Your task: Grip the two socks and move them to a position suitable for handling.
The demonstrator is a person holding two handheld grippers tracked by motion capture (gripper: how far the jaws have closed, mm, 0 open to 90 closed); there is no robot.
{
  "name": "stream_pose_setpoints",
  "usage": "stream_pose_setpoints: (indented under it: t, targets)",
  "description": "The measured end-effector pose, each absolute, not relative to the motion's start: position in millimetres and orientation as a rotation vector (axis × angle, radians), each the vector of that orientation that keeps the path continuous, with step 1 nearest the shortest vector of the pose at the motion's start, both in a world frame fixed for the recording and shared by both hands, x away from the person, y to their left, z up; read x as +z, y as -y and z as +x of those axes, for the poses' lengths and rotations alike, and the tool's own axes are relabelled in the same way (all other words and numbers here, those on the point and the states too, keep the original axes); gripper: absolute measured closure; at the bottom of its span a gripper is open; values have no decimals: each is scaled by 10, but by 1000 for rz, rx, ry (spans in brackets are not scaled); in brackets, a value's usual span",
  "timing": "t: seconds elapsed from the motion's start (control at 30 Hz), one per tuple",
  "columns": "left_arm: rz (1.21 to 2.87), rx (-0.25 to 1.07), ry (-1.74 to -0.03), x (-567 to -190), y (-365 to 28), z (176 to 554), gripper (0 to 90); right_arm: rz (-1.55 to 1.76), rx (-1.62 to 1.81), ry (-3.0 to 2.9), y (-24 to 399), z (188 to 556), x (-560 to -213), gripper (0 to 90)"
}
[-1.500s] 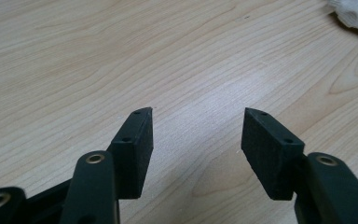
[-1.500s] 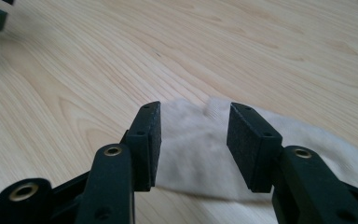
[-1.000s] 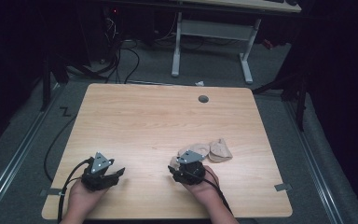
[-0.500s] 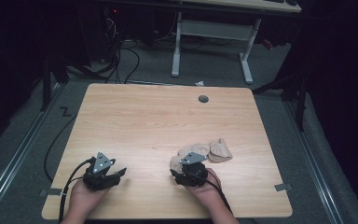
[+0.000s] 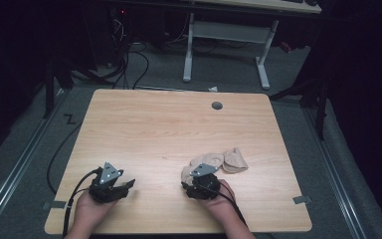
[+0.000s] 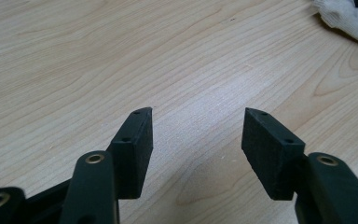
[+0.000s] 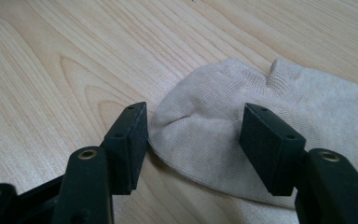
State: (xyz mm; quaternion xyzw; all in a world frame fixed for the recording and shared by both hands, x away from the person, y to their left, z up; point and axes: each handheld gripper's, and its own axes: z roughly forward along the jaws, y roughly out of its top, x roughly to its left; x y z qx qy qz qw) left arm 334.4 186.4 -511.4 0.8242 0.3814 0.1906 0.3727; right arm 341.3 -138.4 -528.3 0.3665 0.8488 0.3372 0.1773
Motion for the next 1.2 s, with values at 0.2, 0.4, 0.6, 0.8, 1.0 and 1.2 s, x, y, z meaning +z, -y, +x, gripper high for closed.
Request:
stream_pose_setpoints:
  t: [0.2, 0.4, 0.6, 0.8, 1.0, 1.2]
  targets:
    - [2115, 486, -975, -5117, -1863, 3345, 437, 1042, 948, -2389, 1390, 3410, -5278, 510]
    - [2116, 481, -974, -5122, -1862, 3348, 437, 1049, 942, -2372, 1387, 3410, -5276, 635]
    - [2110, 478, -978, -5123, -1872, 3352, 436, 1043, 917, -2353, 1398, 3421, -5271, 755]
    - [2109, 475, -975, -5125, -1874, 3348, 438, 1038, 941, -2325, 1403, 3387, -5220, 795]
    - [2105, 480, -975, -5124, -1877, 3349, 438, 981, 988, -2304, 1367, 3333, -5156, 799]
    - [2105, 482, -980, -5116, -1892, 3353, 437, 946, 1046, -2314, 1267, 3266, -5107, 798]
